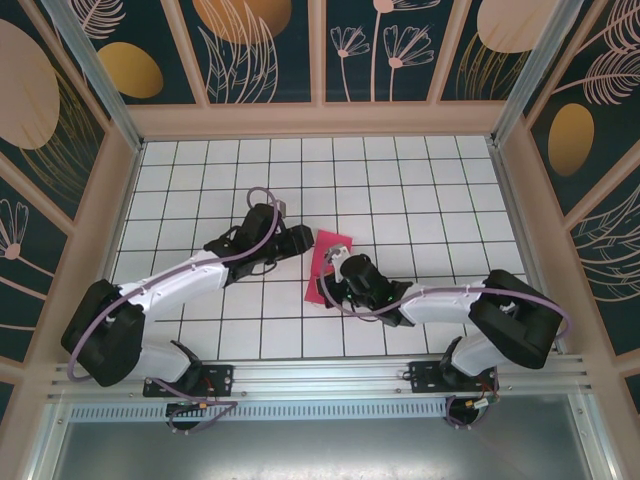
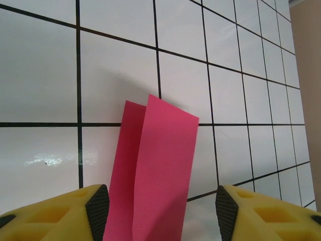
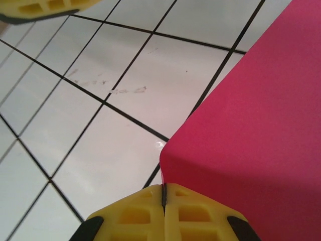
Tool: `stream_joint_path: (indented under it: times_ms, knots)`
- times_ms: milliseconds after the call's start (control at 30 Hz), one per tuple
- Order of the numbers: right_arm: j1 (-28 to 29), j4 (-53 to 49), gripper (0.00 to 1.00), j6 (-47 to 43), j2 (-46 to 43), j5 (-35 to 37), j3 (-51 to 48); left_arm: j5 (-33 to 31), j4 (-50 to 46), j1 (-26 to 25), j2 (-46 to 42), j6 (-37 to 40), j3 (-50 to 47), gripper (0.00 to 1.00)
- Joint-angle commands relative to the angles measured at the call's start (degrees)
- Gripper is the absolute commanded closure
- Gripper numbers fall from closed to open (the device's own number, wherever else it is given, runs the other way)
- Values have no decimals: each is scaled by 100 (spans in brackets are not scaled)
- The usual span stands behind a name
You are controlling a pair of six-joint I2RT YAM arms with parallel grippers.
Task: Fold a paper plane with a square sheet of paper (pick it up from the middle)
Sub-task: Fold the triangle a second time at the center of the table.
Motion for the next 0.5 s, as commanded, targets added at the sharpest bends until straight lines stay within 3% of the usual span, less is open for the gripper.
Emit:
stream_joint_path:
  times_ms: [0,233,467]
  knots:
    - [-340,440,100,864,-7,-975,-24,167,269,3,24,283,-119,42]
    - [-1215,1081,100,1436,234,-2080,-419,799,692,2,341,434,-192,47]
    - [-1623,1275,100,1544,459,-2344,-596,1257,833,3,771,528,-91,49]
